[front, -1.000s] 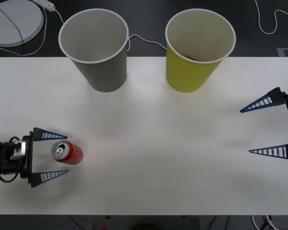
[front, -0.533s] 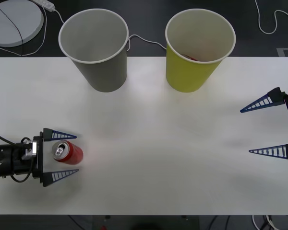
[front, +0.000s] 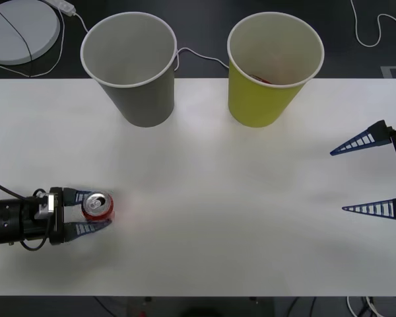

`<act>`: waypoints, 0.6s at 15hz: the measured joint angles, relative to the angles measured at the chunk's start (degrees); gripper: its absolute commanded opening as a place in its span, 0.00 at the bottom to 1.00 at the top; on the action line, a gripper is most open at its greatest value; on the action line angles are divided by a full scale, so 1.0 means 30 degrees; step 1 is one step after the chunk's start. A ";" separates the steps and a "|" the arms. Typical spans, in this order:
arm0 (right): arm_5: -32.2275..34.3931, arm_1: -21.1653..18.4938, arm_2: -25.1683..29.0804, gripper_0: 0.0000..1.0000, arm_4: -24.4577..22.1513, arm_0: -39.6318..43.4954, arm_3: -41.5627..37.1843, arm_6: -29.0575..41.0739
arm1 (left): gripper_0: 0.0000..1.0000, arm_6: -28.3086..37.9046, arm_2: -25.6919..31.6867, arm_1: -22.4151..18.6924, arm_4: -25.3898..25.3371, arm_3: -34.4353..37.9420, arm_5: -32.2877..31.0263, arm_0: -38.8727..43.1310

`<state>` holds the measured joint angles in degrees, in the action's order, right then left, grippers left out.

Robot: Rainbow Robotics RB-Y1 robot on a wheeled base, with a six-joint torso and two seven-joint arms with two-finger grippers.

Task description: Put the can into the green bin and the plastic bottle into the gray bin

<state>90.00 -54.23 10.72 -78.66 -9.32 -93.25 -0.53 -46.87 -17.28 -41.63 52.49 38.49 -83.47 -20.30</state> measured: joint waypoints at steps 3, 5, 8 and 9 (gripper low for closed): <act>0.0000 0.0000 0.0000 1.00 -0.0001 0.0000 0.0000 0.0000 | 0.00 0.0176 0.0058 0.0019 -0.0046 0.0059 0.0015 -0.0001; 0.0000 0.0000 0.0000 1.00 -0.0001 0.0000 0.0000 0.0000 | 0.00 0.0346 0.0215 0.0015 -0.0060 0.0168 0.0008 -0.0001; 0.0000 0.0000 0.0000 1.00 -0.0002 0.0000 0.0000 0.0000 | 0.00 0.0813 0.0721 -0.0077 0.0132 0.0414 0.0028 0.0022; 0.0000 0.0000 0.0000 1.00 -0.0002 0.0000 0.0001 0.0000 | 0.00 0.1024 0.0919 -0.0210 0.0317 0.0556 0.0086 0.0023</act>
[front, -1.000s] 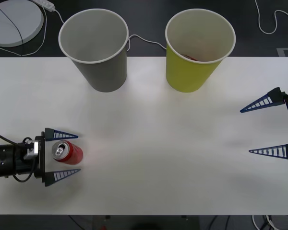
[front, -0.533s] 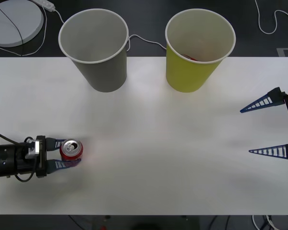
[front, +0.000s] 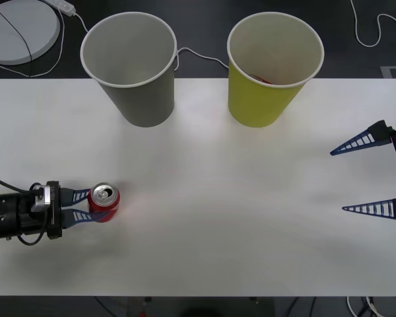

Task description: Put the can into the green bin and the plastic bottle into the gray bin

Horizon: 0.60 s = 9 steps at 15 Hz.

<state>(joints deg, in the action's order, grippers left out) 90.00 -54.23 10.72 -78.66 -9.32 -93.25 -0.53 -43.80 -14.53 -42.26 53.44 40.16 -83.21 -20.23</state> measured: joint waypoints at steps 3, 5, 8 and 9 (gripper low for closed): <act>0.0000 0.0000 0.0000 1.00 0.0000 0.0000 0.0000 0.0000 | 0.00 0.2079 0.0171 -0.0892 0.0567 0.1246 0.0221 0.0003; 0.0000 0.0000 0.0000 1.00 0.0000 0.0000 0.0000 0.0000 | 0.00 0.3468 0.0410 -0.1609 0.1069 0.2187 0.0334 0.0003; 0.0000 0.0000 0.0000 1.00 0.0000 0.0000 0.0000 0.0000 | 0.00 0.5800 0.1822 -0.2244 0.3201 0.3805 0.0373 0.0011; 0.0000 0.0000 0.0000 1.00 0.0000 0.0000 0.0000 0.0000 | 0.00 0.6606 0.2496 -0.2351 0.4159 0.4526 0.0374 0.0097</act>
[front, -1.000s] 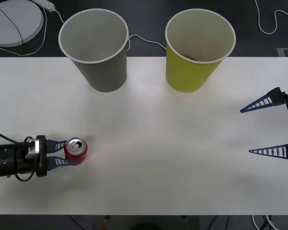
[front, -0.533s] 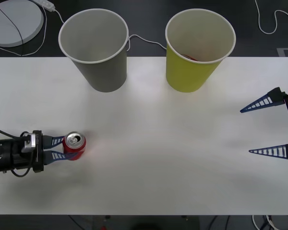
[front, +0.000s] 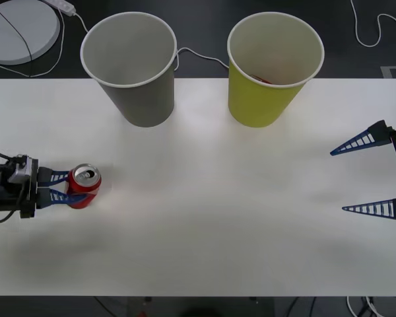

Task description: Put the can into the green bin and the plastic bottle into the gray bin

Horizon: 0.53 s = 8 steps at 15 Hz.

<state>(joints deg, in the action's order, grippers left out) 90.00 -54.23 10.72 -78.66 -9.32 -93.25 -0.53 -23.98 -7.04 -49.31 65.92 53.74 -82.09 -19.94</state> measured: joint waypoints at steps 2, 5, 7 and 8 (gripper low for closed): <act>0.0000 0.0000 0.0000 1.00 0.0000 0.0000 0.0000 0.0000 | 0.00 0.1800 0.1416 -0.0080 0.1836 0.1790 0.0020 0.0493; 0.0000 0.0000 0.0000 1.00 -0.0001 0.0000 0.0001 0.0000 | 0.00 0.5549 0.3634 -0.0086 0.4664 0.6443 0.0677 0.2293; 0.0000 0.0000 0.0000 1.00 -0.0001 0.0000 0.0001 0.0000 | 0.00 0.8230 0.4588 -0.0087 0.6473 0.9711 0.1465 0.3562; 0.0000 0.0000 0.0000 1.00 -0.0001 0.0000 0.0001 0.0000 | 0.00 0.9632 0.4951 -0.0087 0.7405 1.1301 0.1755 0.4052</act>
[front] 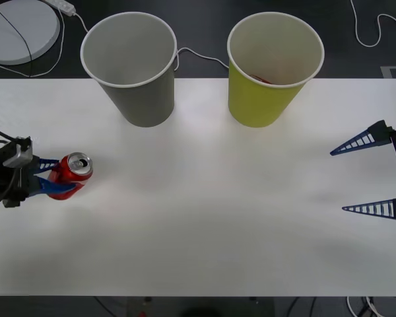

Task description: Put the can into the green bin and the plastic bottle into the gray bin

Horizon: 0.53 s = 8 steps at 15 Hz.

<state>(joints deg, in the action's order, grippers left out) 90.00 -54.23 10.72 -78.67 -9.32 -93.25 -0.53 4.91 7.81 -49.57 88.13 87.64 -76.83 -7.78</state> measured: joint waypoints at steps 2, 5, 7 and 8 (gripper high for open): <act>0.0000 0.0000 0.0000 1.00 0.0000 0.0000 0.0000 0.0000 | 0.00 0.2567 0.0371 -0.0007 0.1443 0.2261 0.0134 0.0362; 0.0000 0.0000 0.0000 1.00 0.0000 0.0000 0.0000 0.0000 | 0.00 0.6042 0.0443 -0.0417 0.3024 0.4827 -0.0142 0.0399; 0.0000 0.0000 0.0000 1.00 0.0000 0.0000 0.0000 0.0000 | 0.00 0.8385 0.0437 -0.0929 0.4127 0.6889 -0.0571 0.0384; 0.0000 0.0000 0.0000 1.00 0.0000 0.0000 0.0000 0.0000 | 0.00 0.9643 0.0421 -0.1184 0.4499 0.8004 -0.0845 0.0388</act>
<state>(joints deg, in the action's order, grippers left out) 90.00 -54.23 10.72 -78.67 -9.32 -93.25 -0.53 33.84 9.07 -53.13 101.63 111.66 -79.36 -6.62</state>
